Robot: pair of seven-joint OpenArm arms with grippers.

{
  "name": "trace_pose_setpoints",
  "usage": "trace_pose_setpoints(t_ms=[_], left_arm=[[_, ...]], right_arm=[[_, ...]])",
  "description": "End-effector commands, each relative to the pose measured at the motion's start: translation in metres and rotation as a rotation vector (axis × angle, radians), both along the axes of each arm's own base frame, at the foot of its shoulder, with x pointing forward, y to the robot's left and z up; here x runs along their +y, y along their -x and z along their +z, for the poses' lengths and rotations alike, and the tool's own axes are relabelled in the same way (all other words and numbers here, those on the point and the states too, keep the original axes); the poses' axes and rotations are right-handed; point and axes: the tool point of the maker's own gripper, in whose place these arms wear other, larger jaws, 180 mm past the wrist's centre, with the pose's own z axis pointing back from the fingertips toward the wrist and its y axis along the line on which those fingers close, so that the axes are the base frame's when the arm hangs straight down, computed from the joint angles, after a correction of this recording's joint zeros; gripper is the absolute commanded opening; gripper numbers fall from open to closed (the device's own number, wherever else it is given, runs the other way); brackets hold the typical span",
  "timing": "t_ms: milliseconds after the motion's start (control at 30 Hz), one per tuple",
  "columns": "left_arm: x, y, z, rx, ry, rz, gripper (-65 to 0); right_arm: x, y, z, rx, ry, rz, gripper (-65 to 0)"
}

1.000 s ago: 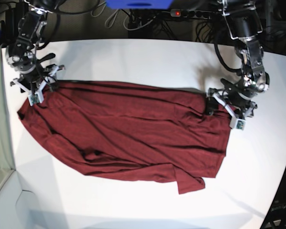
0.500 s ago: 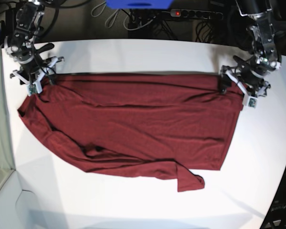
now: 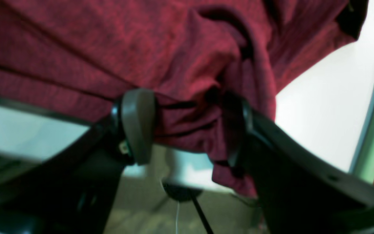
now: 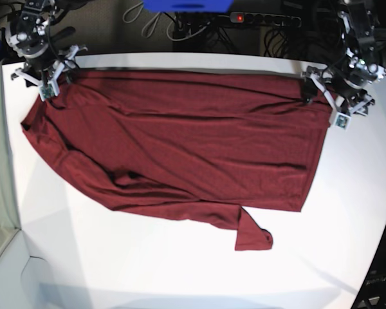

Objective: Layout the t-shirt on the table in an organized manner, then fold the t-shirt properly
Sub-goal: 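Pull the shirt edge with both grippers toward the robot base and release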

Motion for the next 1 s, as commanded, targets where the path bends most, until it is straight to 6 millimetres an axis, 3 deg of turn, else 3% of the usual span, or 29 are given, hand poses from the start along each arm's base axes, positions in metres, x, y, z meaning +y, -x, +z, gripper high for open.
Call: trace_pose_setpoints(t_ms=[0,300,600,733,967], left_arm=[[0.009,-0.002,0.011,-0.032,-0.024,0.009,-11.3],[0.025,0.013,0.021,-0.042,-0.054,0.051,-11.3],[0.028,0.002,0.044,-0.105,-0.085,0.046,-11.3],[0.030,-0.007,0.066,-0.169,-0.113,0.045,-11.2],[0.040,-0.024,0.099,-0.266,-0.151,0.066,-11.2]], right_arm=[[-0.007,0.005,0.002,0.028,0.040,0.006,-31.0],[-0.008,-0.004,0.024,-0.027,0.076,0.020,-31.0],[0.005,-0.026,0.060,-0.145,0.095,0.029,-31.0],[0.005,-0.053,0.077,-0.223,0.101,0.025,-30.9],[0.005,-0.143,0.125,-0.441,0.083,0.006,-30.6]])
